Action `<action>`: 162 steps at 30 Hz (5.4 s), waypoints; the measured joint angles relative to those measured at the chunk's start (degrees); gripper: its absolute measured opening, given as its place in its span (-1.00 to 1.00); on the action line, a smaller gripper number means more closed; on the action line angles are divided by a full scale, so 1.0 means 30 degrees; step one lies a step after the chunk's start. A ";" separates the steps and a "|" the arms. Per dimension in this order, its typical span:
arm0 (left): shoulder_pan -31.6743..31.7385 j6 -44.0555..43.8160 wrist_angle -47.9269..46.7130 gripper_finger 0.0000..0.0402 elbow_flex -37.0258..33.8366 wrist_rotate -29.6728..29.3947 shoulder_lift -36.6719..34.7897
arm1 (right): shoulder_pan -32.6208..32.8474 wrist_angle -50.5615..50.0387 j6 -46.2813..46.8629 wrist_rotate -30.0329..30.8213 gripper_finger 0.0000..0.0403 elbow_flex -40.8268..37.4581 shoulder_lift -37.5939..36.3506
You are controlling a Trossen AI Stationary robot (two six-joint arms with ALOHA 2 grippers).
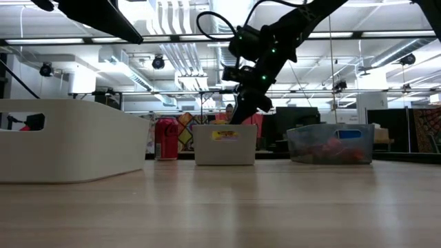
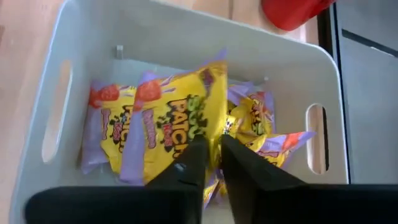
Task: Sort candy
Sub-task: Put the yellow candy into the gray bin, then put the red candy into the white bin
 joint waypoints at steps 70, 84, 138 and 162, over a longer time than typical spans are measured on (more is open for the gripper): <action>0.0007 0.7916 0.0137 -0.37 -0.0082 -0.1202 -0.3490 | 2.3244 -0.7721 5.5682 -0.0372 -0.22 -0.4991 -0.4647; 0.0005 0.8753 0.0140 -0.37 -0.0082 -0.1202 -0.3490 | 2.3038 -0.7008 5.5963 -0.0509 -0.22 -0.4893 -0.1696; -0.4500 0.1675 0.7014 -0.37 -0.0900 -0.5253 -0.4055 | 0.9449 1.3465 1.2450 0.4524 -0.81 -0.1373 -0.0197; -0.6142 0.3464 0.5320 -0.37 0.1231 -0.6839 -0.5006 | 0.7985 2.1991 0.9718 0.4322 -0.63 0.1657 0.7825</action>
